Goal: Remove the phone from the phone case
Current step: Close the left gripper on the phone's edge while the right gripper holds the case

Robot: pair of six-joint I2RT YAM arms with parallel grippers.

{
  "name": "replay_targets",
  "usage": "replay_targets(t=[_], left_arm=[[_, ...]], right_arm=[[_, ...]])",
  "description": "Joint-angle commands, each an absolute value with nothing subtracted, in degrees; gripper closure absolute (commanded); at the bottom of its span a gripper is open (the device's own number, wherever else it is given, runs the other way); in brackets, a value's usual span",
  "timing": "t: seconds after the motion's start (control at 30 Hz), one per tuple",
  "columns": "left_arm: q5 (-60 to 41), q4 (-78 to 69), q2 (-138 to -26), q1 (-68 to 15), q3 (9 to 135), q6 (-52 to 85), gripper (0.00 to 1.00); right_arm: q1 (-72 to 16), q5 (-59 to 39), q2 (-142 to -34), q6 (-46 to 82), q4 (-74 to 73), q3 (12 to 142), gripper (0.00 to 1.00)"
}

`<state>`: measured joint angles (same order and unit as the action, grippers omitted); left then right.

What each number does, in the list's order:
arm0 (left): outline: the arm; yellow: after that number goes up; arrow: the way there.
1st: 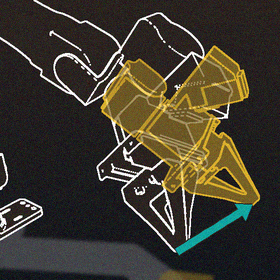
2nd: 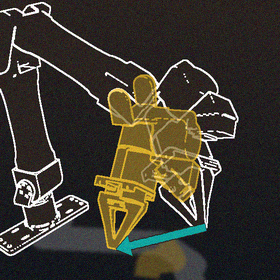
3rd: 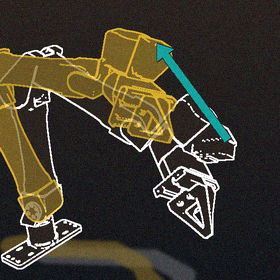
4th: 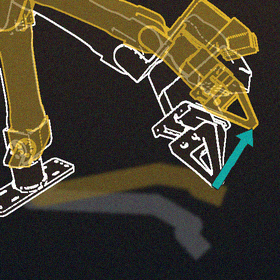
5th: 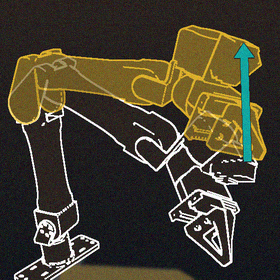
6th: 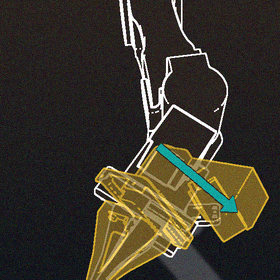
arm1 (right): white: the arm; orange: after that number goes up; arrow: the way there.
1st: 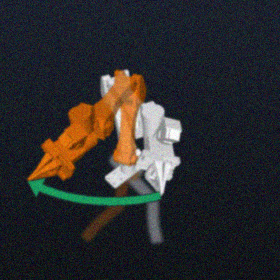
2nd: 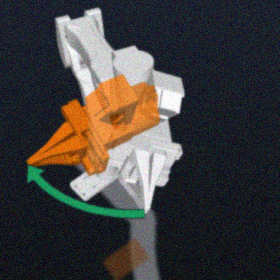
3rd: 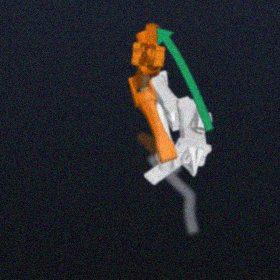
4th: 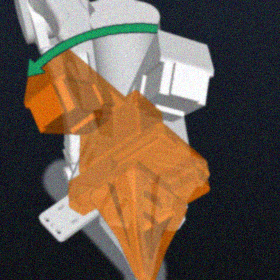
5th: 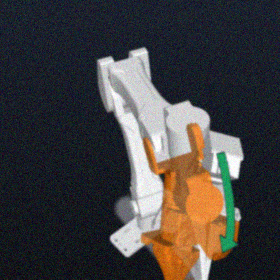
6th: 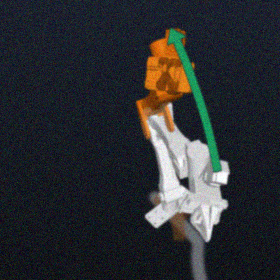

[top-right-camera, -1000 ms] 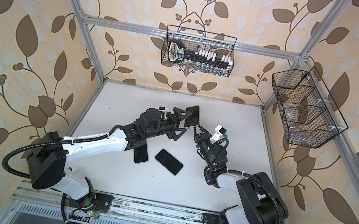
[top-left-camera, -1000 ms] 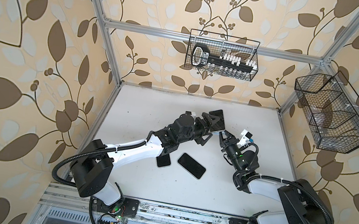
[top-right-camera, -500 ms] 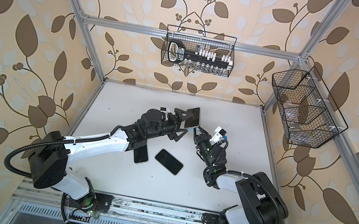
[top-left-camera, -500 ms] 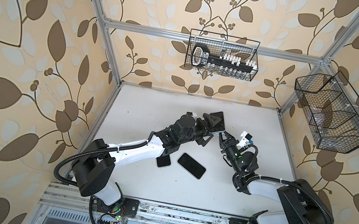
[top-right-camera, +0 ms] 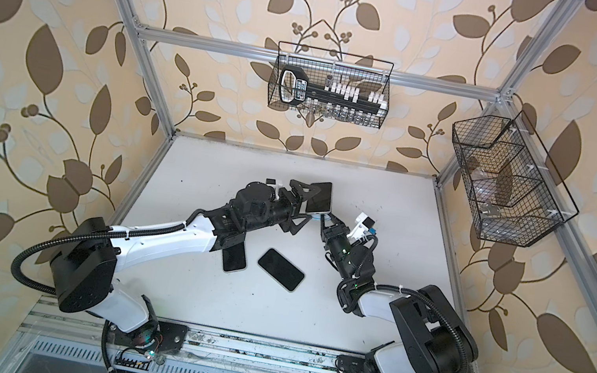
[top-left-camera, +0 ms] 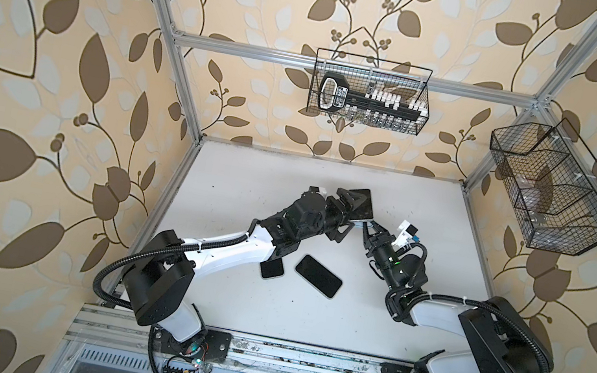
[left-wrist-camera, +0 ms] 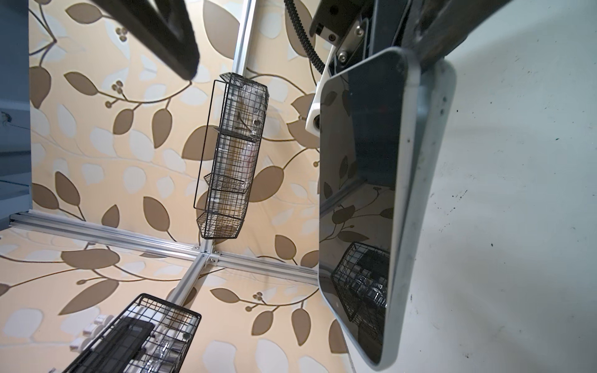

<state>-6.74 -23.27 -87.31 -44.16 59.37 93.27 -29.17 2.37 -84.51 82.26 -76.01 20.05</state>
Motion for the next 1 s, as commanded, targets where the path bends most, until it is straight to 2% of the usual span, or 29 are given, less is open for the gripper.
replay_targets(t=[0.0, 0.13, 0.4, 0.47, 0.87, 0.97], left_arm=[[-4.2, -26.9, -87.8, -43.7, 61.6, 93.0, 0.01], [-4.0, -26.8, -88.4, -43.6, 61.7, 92.6, 0.02], [-2.2, -24.7, -87.5, -43.4, 61.5, 89.8, 0.22], [-2.2, -24.8, -87.5, -43.3, 61.3, 89.6, 0.31], [-4.5, -28.4, -90.0, -43.2, 60.6, 91.8, 0.49], [-5.0, -29.4, -90.5, -43.2, 60.6, 92.2, 0.59]], right_arm=[[-30.2, 0.9, -84.6, 82.7, -83.1, 19.6, 1.0], [-30.4, 1.1, -84.6, 82.6, -83.4, 19.5, 1.0], [-30.9, 1.4, -84.1, 82.4, -83.4, 19.2, 1.0], [-30.9, 1.5, -83.9, 82.3, -83.3, 19.1, 1.0], [-31.4, 1.7, -84.9, 82.1, -83.1, 19.7, 1.0], [-31.4, 1.8, -85.0, 82.1, -83.1, 19.7, 1.0]])
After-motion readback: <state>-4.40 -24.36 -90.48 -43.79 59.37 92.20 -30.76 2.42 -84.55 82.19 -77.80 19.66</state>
